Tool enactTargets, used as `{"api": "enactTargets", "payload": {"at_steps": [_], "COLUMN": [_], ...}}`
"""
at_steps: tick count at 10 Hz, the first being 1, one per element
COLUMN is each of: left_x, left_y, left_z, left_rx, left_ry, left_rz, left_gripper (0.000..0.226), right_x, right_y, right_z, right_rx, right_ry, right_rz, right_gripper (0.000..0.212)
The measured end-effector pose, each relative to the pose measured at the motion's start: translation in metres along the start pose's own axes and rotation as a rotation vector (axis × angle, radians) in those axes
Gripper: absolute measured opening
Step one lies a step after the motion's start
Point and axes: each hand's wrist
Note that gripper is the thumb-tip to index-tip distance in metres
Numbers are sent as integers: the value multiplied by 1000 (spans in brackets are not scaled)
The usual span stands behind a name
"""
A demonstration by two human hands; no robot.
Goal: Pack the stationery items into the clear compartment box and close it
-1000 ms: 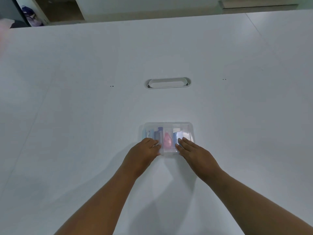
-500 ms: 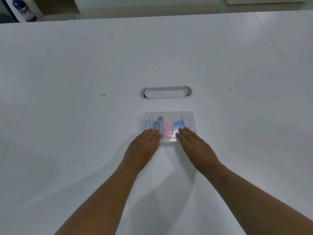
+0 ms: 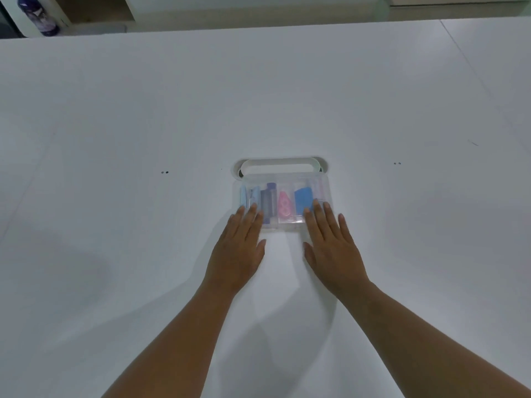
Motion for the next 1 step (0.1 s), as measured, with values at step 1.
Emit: {"api": "enactTargets", "payload": {"at_steps": [1], "left_x": [0], "left_y": [7], "left_z": [-30], "left_rx": [248], "left_ry": [4], "left_rz": [-39], "left_gripper": [65], "right_x": [-8], "right_y": [-1], "right_z": [-28], "right_rx": [-178], "right_ry": [5], "right_rz": [140], "right_gripper": [67]}}
Point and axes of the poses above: each hand's wrist, its own z-axis towards the middle knuckle, its own x-axis out of the back of the hand, y = z × x, and after that the axes turned 5 degrees about -y, right-handed
